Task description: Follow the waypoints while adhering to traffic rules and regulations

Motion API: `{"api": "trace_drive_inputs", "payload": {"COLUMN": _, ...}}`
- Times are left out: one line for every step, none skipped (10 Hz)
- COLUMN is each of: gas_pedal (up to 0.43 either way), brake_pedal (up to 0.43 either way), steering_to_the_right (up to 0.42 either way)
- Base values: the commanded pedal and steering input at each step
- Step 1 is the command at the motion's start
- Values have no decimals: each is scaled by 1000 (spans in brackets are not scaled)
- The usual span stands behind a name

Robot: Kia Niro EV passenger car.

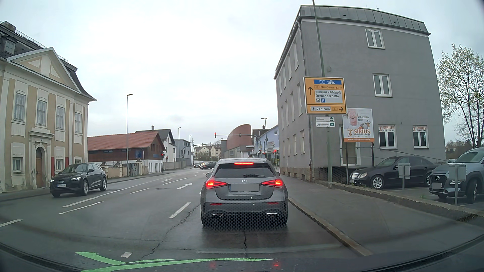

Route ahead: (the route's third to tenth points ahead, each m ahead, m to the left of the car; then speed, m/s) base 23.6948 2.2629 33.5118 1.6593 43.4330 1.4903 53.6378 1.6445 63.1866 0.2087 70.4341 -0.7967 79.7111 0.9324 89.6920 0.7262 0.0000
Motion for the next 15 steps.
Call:
{"api": "trace_drive_inputs", "payload": {"gas_pedal": 0, "brake_pedal": 280, "steering_to_the_right": -7}}
{"api": "trace_drive_inputs", "payload": {"gas_pedal": 0, "brake_pedal": 280, "steering_to_the_right": -7}}
{"api": "trace_drive_inputs", "payload": {"gas_pedal": 0, "brake_pedal": 280, "steering_to_the_right": -7}}
{"api": "trace_drive_inputs", "payload": {"gas_pedal": 0, "brake_pedal": 280, "steering_to_the_right": -7}}
{"api": "trace_drive_inputs", "payload": {"gas_pedal": 0, "brake_pedal": 280, "steering_to_the_right": -7}}
{"api": "trace_drive_inputs", "payload": {"gas_pedal": 0, "brake_pedal": 280, "steering_to_the_right": -7}}
{"api": "trace_drive_inputs", "payload": {"gas_pedal": 0, "brake_pedal": 280, "steering_to_the_right": -7}}
{"api": "trace_drive_inputs", "payload": {"gas_pedal": 0, "brake_pedal": 280, "steering_to_the_right": -7}}
{"api": "trace_drive_inputs", "payload": {"gas_pedal": 0, "brake_pedal": 280, "steering_to_the_right": -7}}
{"api": "trace_drive_inputs", "payload": {"gas_pedal": 0, "brake_pedal": 280, "steering_to_the_right": -7}}
{"api": "trace_drive_inputs", "payload": {"gas_pedal": 0, "brake_pedal": 280, "steering_to_the_right": -7}}
{"api": "trace_drive_inputs", "payload": {"gas_pedal": 0, "brake_pedal": 280, "steering_to_the_right": -7}}
{"api": "trace_drive_inputs", "payload": {"gas_pedal": 0, "brake_pedal": 280, "steering_to_the_right": -7}}
{"api": "trace_drive_inputs", "payload": {"gas_pedal": 0, "brake_pedal": 280, "steering_to_the_right": -7}}
{"api": "trace_drive_inputs", "payload": {"gas_pedal": 0, "brake_pedal": 280, "steering_to_the_right": -7}}
